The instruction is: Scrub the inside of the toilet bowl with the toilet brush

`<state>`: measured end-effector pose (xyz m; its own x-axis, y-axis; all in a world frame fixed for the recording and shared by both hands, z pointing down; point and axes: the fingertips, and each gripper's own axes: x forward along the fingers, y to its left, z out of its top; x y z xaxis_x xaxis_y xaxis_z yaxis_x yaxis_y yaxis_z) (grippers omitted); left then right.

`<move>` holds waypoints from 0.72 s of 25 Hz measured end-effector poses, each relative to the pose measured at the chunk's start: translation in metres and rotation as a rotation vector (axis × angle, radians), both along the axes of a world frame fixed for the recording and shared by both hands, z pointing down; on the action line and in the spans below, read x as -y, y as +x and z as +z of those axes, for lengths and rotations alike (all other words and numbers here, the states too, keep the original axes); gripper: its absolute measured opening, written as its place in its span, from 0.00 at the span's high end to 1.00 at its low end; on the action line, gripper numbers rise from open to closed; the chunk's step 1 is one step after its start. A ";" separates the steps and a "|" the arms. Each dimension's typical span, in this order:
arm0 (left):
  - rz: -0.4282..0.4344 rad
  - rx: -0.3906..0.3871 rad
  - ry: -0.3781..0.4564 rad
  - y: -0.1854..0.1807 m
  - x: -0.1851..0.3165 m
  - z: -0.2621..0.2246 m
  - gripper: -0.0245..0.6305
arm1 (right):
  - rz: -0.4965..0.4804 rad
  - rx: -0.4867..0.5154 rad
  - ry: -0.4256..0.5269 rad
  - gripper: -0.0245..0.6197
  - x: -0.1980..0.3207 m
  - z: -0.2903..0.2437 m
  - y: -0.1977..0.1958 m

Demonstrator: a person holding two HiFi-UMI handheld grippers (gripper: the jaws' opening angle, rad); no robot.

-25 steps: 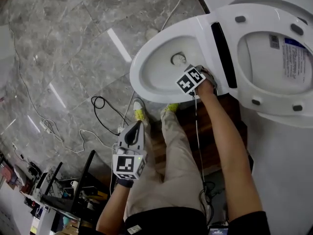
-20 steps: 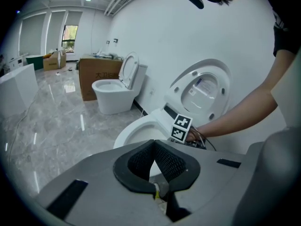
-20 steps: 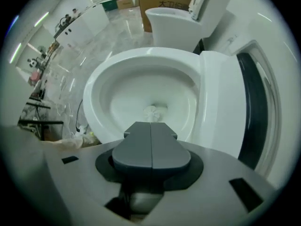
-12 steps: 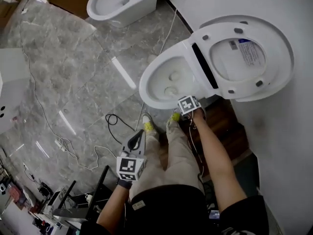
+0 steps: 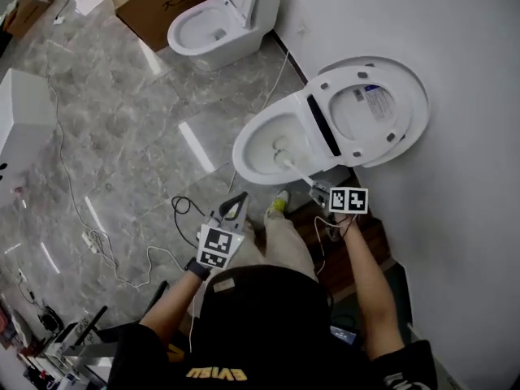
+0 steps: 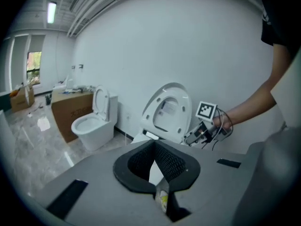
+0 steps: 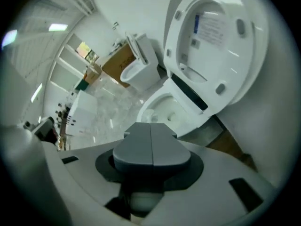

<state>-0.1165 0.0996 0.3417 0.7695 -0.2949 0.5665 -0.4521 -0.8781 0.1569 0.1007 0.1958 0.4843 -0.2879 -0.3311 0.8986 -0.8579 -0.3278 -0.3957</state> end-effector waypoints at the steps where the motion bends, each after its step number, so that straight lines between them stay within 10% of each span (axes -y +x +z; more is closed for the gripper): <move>1: 0.061 -0.012 0.038 0.008 0.000 -0.015 0.93 | 0.067 0.043 0.034 0.71 -0.005 -0.026 -0.001; 12: 0.189 -0.117 0.218 0.005 0.015 -0.113 0.93 | 0.280 -0.016 0.441 0.71 -0.030 -0.229 -0.020; 18: 0.135 -0.141 0.177 -0.037 0.009 -0.137 0.93 | 0.141 -0.239 0.479 0.71 -0.056 -0.266 -0.057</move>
<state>-0.1531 0.0904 0.2049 0.8762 -0.2692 0.3998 -0.3133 -0.9484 0.0481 0.0440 0.2516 0.2181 -0.0180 -0.7397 0.6727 -0.9029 -0.2770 -0.3288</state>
